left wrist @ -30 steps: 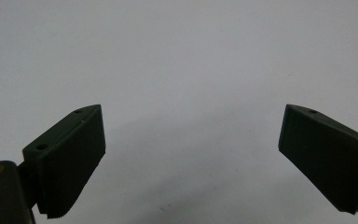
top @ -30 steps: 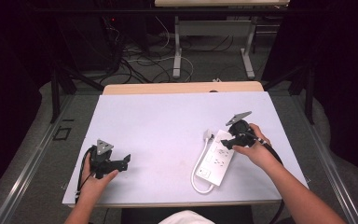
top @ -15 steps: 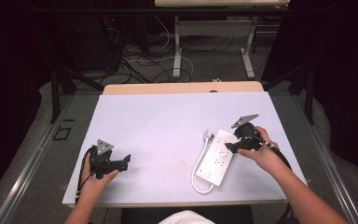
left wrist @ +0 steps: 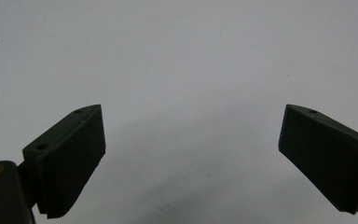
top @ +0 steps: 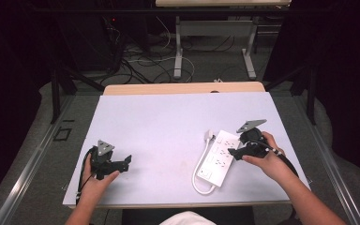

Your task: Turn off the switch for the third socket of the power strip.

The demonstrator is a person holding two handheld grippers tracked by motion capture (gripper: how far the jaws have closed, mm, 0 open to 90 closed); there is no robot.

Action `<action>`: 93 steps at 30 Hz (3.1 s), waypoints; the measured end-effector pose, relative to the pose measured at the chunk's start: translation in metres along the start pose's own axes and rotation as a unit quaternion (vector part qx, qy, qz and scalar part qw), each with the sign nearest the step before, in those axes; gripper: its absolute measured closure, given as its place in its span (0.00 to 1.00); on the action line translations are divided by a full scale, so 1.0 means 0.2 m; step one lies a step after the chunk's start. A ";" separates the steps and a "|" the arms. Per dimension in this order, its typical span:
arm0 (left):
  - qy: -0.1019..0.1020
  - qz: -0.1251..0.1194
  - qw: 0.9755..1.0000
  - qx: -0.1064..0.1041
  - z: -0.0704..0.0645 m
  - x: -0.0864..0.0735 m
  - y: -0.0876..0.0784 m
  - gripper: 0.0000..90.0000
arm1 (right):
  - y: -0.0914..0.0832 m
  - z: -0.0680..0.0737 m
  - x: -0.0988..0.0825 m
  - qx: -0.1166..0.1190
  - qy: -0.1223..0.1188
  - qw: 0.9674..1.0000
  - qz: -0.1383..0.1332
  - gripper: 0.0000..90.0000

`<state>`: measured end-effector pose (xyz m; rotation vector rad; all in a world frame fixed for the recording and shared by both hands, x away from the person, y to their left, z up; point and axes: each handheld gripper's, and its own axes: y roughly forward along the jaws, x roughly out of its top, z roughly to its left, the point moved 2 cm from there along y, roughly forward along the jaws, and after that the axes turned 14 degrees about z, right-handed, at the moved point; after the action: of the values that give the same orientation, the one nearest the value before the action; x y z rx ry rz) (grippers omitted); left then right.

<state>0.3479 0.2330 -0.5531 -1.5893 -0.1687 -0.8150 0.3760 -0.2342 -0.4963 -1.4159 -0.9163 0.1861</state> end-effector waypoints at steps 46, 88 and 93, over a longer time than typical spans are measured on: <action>-0.007 -0.007 1.000 -0.003 0.00 0.00 0.01 0.00 | -0.01 -0.08 -0.29 -0.047 0.096 0.994 -0.018 0.00; -0.023 -0.006 1.000 -0.011 0.04 -0.01 0.02 0.00 | 0.13 -0.26 -0.50 -0.065 0.216 0.973 -0.038 0.00; -0.024 -0.005 1.000 -0.011 0.04 -0.01 0.02 0.00 | 0.15 -0.26 -0.50 -0.065 0.216 0.974 -0.035 0.00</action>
<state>0.3519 0.2404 -0.5584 -1.6310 -0.2022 -0.7891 0.3552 -0.3299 -0.5605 -1.4651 -0.6230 -0.2321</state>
